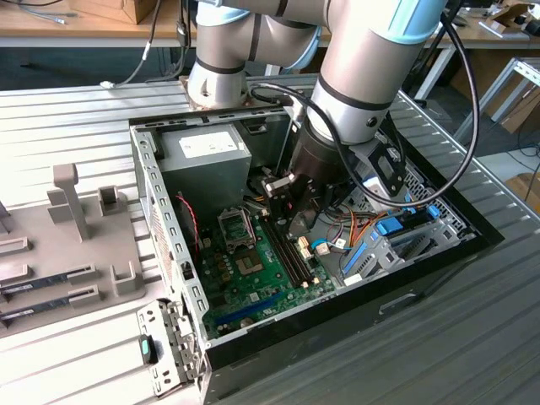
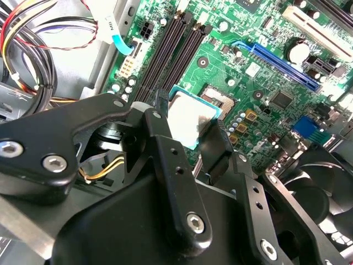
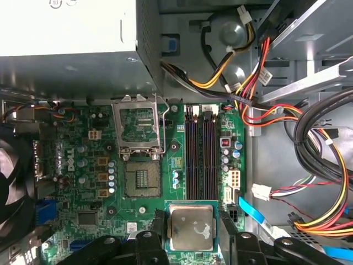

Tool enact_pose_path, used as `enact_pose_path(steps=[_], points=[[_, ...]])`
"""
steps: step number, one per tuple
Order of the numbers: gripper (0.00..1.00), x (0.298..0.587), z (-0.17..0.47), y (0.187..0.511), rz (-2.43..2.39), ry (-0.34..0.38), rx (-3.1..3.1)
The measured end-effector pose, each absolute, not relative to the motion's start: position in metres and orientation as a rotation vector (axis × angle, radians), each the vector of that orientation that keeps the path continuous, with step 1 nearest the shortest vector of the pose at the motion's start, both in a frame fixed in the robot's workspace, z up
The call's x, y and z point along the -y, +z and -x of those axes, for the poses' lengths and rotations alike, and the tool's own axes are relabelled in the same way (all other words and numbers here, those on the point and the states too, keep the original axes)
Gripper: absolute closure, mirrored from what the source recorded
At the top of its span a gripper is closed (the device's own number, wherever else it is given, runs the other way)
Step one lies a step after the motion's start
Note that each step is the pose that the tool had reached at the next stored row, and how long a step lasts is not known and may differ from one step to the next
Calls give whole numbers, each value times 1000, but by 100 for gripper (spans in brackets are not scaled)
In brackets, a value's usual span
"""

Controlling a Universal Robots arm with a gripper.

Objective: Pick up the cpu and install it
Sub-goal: 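Pick up the cpu and move it towards the insertion slot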

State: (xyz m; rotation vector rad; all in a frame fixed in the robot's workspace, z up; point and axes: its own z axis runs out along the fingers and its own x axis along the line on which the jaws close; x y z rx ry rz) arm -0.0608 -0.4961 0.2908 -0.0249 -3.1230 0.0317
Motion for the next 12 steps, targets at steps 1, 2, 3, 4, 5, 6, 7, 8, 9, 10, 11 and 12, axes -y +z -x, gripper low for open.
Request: enact_pose_path(steps=[1, 2, 3, 4, 5, 6, 7, 8, 9, 10, 11, 12], points=[[53, 496, 61, 290, 25, 32, 3123], [53, 496, 61, 290, 25, 32, 3123], [53, 496, 61, 289, 25, 31, 3123], [53, 496, 61, 289, 25, 32, 3123], [53, 496, 61, 288, 25, 32, 3123], [53, 496, 61, 288, 25, 32, 3123], [53, 496, 61, 287, 25, 32, 3123], [53, 496, 61, 287, 25, 31, 3123], [53, 496, 61, 286, 25, 32, 3123], [53, 496, 61, 286, 25, 32, 3123], [53, 496, 61, 286, 25, 32, 3123], [53, 496, 61, 285, 25, 32, 3123]])
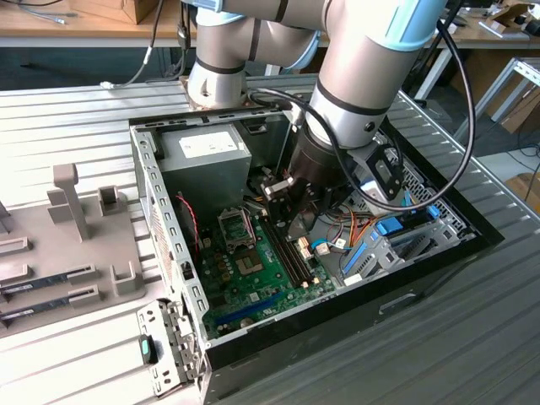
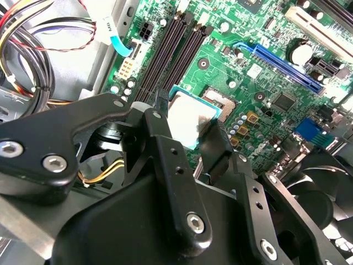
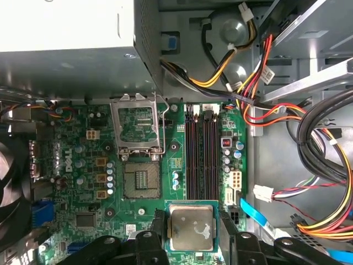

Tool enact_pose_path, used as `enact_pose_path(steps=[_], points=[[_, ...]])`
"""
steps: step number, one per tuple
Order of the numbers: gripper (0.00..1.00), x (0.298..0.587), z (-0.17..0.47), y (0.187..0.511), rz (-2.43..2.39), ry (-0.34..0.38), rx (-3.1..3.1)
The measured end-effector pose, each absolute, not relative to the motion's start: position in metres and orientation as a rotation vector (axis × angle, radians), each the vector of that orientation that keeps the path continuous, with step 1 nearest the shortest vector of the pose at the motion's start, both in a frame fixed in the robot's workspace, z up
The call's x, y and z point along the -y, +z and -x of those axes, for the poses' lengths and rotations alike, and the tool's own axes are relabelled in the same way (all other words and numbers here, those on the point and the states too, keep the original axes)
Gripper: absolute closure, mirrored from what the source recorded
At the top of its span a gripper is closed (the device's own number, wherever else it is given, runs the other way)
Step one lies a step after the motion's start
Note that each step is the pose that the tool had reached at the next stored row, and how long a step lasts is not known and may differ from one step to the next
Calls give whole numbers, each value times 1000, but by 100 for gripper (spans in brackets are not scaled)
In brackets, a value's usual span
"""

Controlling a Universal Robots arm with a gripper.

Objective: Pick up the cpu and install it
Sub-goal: 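Pick up the cpu and move it towards the insertion slot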

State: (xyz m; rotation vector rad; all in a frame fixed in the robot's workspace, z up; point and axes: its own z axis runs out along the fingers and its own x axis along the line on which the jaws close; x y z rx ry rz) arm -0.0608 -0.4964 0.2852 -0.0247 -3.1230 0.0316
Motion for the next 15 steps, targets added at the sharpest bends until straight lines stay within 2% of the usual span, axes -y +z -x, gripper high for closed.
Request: enact_pose_path(steps=[15], points=[[53, 496, 61, 278, 25, 32, 3123]])
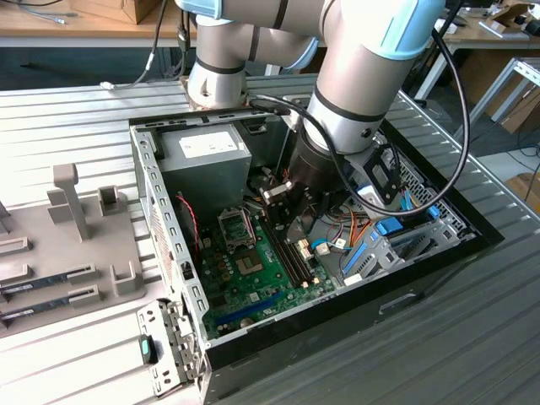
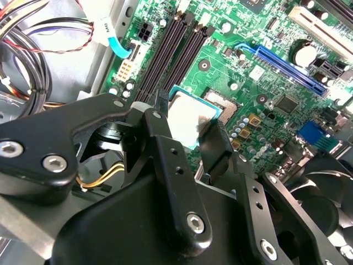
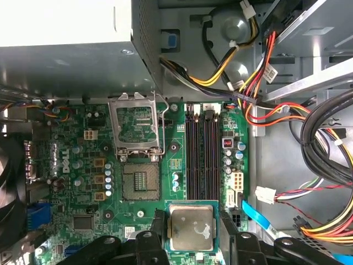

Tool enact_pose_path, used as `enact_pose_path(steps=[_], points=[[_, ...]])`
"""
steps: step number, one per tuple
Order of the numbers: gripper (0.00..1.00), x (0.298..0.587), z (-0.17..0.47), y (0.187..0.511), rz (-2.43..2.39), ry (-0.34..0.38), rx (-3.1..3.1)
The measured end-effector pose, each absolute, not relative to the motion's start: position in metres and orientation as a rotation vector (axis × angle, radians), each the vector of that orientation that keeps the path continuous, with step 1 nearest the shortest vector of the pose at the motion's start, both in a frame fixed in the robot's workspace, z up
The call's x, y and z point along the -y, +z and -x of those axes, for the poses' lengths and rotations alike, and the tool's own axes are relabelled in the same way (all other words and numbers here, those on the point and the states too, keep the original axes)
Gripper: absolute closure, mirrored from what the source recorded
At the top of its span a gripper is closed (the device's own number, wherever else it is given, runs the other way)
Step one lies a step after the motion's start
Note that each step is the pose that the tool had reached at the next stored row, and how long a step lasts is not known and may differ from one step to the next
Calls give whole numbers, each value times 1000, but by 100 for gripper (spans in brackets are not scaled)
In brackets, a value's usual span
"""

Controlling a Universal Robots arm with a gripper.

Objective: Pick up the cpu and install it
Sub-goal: 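Pick up the cpu and move it towards the insertion slot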

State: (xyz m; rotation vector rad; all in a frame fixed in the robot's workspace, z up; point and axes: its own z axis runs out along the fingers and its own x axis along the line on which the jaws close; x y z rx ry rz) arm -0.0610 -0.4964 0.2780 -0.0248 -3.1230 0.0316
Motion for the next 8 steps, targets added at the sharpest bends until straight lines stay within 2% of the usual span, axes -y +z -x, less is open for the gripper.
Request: enact_pose_path(steps=[8], points=[[53, 496, 61, 270, 25, 32, 3123]])
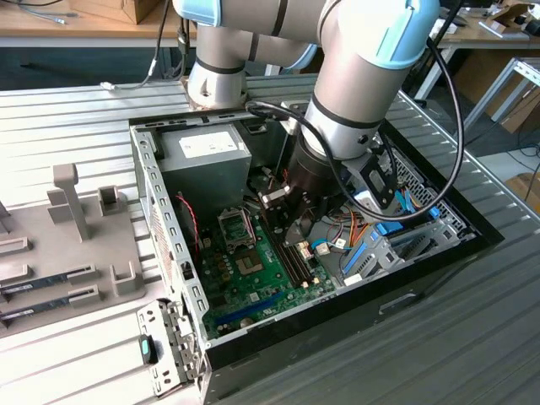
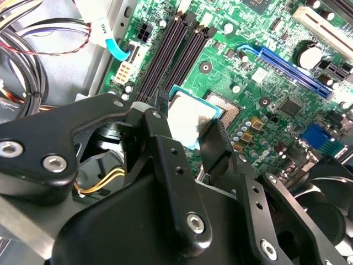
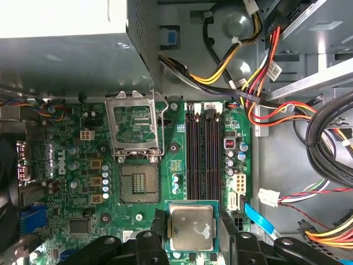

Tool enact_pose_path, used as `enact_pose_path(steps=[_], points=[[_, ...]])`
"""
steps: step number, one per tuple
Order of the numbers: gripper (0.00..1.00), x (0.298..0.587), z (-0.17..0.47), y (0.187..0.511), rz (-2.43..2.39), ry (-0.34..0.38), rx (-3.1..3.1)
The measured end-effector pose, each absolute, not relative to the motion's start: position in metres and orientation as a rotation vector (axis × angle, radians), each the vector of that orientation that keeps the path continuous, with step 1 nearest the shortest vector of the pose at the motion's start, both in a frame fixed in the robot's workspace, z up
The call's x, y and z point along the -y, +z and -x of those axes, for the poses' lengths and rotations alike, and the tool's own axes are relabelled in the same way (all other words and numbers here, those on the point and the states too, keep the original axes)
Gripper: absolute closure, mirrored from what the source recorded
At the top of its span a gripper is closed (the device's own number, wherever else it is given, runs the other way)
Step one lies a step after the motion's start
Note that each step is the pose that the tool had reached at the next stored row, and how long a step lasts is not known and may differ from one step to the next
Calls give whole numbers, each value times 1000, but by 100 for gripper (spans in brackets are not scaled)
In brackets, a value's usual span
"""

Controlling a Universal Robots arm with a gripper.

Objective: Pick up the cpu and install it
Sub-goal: 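Pick up the cpu and move it towards the insertion slot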

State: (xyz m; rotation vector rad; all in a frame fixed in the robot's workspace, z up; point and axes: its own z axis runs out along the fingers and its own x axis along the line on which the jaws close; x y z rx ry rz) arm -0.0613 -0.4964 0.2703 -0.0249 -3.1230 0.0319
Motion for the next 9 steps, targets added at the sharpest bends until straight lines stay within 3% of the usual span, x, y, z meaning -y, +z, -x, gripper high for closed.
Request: enact_pose_path(steps=[9], points=[[53, 494, 75, 269, 25, 32, 3123]])
